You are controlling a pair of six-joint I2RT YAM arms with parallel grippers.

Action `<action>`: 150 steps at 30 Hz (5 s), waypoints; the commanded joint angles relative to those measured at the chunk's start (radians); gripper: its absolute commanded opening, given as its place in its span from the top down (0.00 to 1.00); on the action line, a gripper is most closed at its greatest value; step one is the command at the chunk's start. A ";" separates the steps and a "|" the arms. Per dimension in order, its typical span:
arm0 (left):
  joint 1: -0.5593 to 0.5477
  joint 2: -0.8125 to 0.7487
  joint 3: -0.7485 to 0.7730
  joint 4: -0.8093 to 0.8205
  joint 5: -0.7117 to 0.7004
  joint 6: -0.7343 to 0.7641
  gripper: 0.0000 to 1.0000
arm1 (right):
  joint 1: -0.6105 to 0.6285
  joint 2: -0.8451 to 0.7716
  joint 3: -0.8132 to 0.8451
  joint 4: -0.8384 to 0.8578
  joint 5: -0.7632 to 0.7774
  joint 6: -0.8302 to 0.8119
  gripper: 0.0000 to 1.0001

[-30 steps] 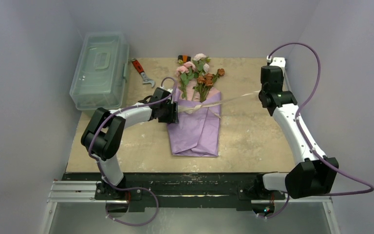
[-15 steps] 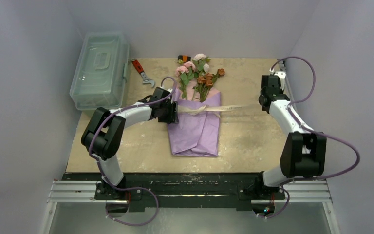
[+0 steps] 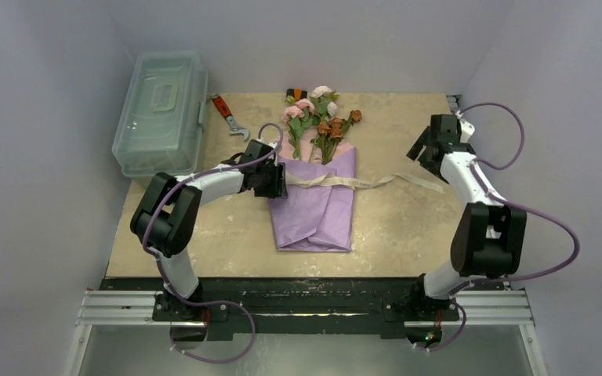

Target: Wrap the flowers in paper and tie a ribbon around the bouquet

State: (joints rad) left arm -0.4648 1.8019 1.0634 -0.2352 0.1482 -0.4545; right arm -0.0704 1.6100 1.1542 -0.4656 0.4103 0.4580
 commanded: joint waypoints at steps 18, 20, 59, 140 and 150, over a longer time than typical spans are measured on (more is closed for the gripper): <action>0.008 -0.015 -0.070 -0.053 -0.018 -0.004 0.51 | 0.321 0.049 -0.021 -0.103 -0.199 1.115 0.16; 0.008 -0.016 -0.069 -0.058 -0.016 -0.001 0.51 | 0.321 0.088 -0.017 -0.083 -0.196 1.111 0.20; 0.098 0.095 0.508 -0.491 -0.291 -0.134 0.26 | 0.332 0.149 -0.061 0.000 -0.207 0.917 1.00; 0.149 0.073 0.357 -0.254 -0.097 -0.044 0.78 | 0.332 0.267 0.017 0.016 -0.288 0.798 1.00; 0.162 0.048 0.377 -0.284 -0.105 -0.038 0.99 | 0.332 0.262 0.023 0.000 -0.273 0.785 1.00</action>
State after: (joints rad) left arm -0.3202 1.9182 1.3861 -0.5064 0.0628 -0.5114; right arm 0.2562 1.8557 1.1595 -0.4347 0.1108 1.2705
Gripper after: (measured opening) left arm 0.106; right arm 0.024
